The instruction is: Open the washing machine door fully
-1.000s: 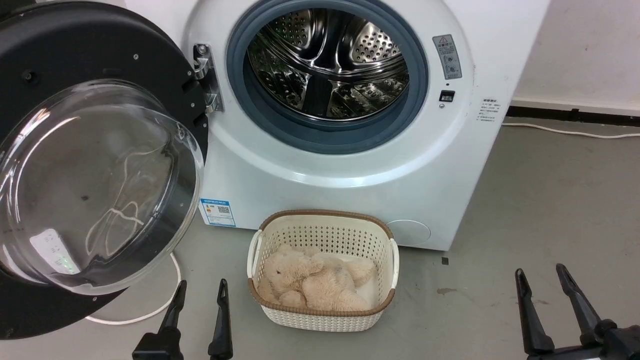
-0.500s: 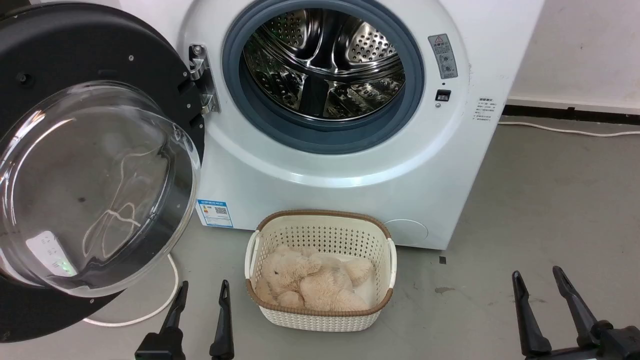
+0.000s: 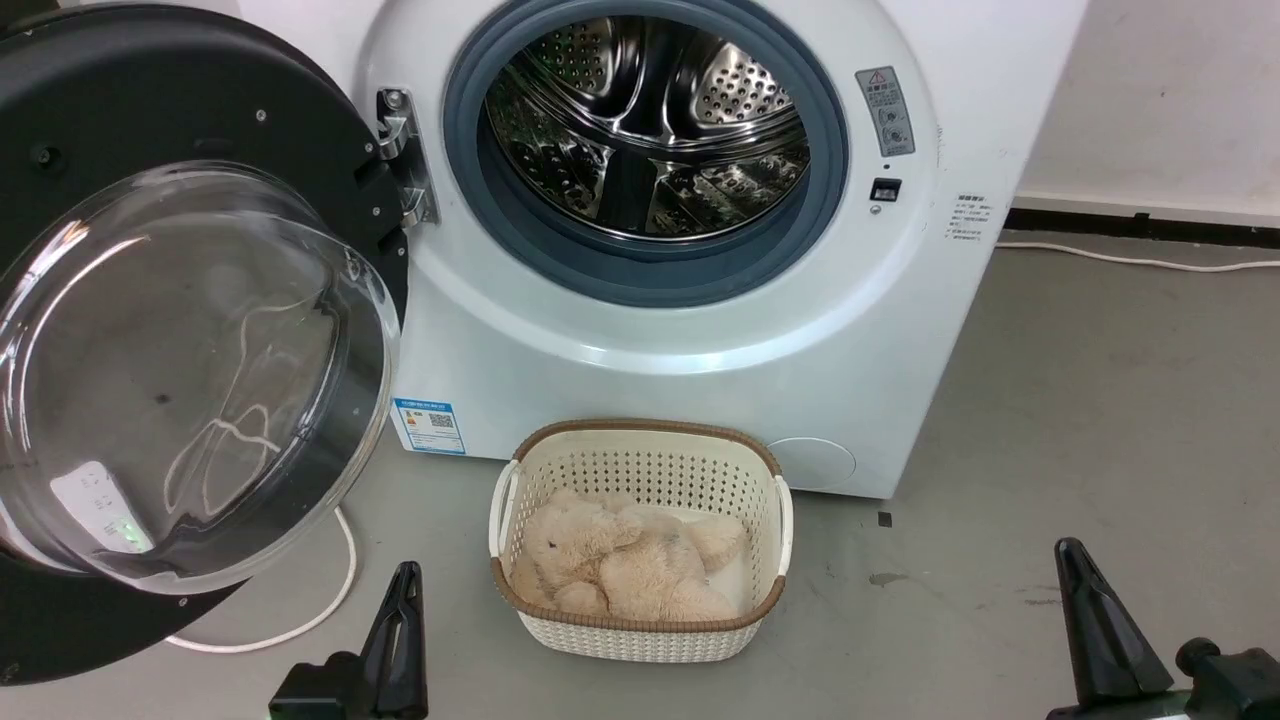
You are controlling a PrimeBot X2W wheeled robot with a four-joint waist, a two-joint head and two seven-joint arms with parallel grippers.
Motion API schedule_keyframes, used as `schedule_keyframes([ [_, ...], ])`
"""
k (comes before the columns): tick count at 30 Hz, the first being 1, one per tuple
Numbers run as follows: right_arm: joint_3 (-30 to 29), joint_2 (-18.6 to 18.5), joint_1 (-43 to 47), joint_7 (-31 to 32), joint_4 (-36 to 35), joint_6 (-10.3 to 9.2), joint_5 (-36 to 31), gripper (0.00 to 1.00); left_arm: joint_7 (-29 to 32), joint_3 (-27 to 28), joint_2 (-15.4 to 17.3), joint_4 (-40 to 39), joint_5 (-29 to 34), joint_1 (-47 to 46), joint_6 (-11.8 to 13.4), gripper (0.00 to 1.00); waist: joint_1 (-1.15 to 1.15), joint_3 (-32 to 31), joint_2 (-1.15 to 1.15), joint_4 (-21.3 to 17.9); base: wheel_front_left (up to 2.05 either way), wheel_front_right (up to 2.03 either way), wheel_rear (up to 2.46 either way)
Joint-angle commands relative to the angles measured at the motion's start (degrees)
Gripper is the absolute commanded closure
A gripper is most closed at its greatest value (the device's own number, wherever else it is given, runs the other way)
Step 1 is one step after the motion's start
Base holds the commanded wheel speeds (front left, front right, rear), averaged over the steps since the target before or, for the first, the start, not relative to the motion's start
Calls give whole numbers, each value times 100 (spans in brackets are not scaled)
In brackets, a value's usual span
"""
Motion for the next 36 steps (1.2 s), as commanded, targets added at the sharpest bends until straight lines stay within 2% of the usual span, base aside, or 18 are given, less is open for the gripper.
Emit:
schedule_keyframes([
  [1,14,1,-41,31,7,0,-25,100,29,33,-18,-16,54,-35,-38,100,0,1,0,-2,0,0,0],
  [36,178,5,-292,501,51,-2,-188,100,497,306,-124,-115,366,-222,-259,100,0,37,0,-46,0,0,0],
])
